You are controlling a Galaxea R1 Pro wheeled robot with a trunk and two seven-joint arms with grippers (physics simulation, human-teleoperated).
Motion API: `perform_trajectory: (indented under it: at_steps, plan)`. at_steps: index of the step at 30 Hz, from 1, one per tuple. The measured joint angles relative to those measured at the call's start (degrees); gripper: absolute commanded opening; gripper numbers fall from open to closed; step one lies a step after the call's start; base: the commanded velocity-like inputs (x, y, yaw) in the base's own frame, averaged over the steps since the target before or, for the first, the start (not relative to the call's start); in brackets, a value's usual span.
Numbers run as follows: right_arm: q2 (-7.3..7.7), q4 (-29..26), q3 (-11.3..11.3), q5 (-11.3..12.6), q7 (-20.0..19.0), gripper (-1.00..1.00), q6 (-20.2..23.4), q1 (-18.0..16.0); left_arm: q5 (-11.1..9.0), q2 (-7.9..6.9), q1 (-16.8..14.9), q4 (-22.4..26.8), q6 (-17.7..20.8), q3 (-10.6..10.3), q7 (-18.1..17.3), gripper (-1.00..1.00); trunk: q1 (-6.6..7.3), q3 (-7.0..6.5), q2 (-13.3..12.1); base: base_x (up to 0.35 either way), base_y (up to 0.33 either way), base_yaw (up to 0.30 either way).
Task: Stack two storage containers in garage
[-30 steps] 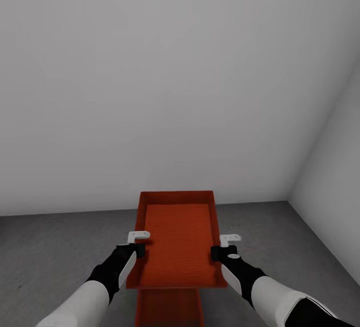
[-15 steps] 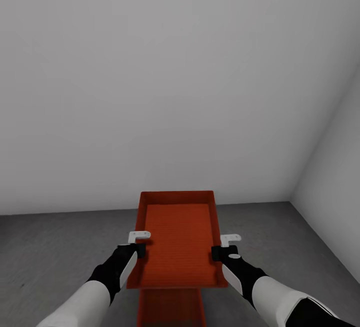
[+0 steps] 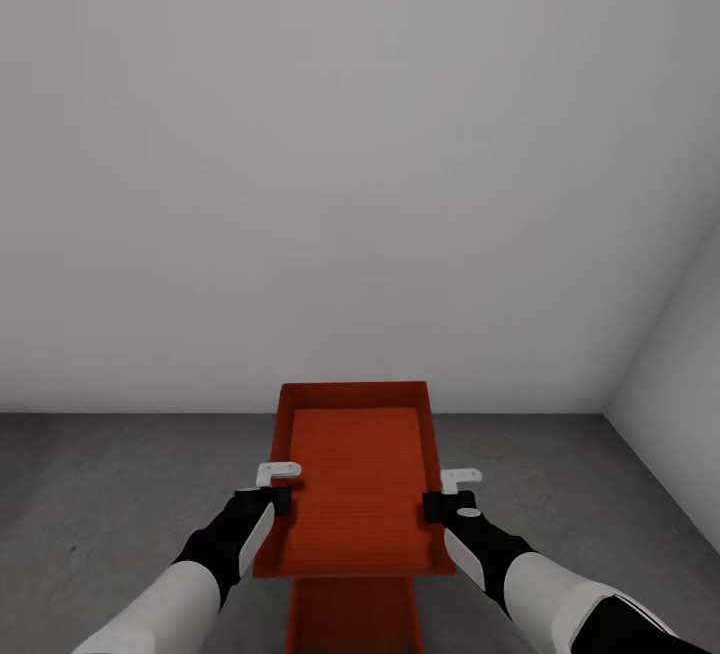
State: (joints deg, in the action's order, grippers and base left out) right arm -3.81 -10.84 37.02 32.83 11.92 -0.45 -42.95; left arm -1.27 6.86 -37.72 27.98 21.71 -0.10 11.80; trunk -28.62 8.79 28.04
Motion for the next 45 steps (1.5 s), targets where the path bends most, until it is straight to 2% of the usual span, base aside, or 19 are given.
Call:
perform_trajectory:
  at_steps: [45]
  plan:
    - [0.06,0.0,0.0,0.1,-0.1,-1.00,0.0,0.0,-0.1,0.07,0.0,0.1,0.2,-0.1,0.2,-1.00,0.00,0.00,0.0,0.000,0.000,0.000]
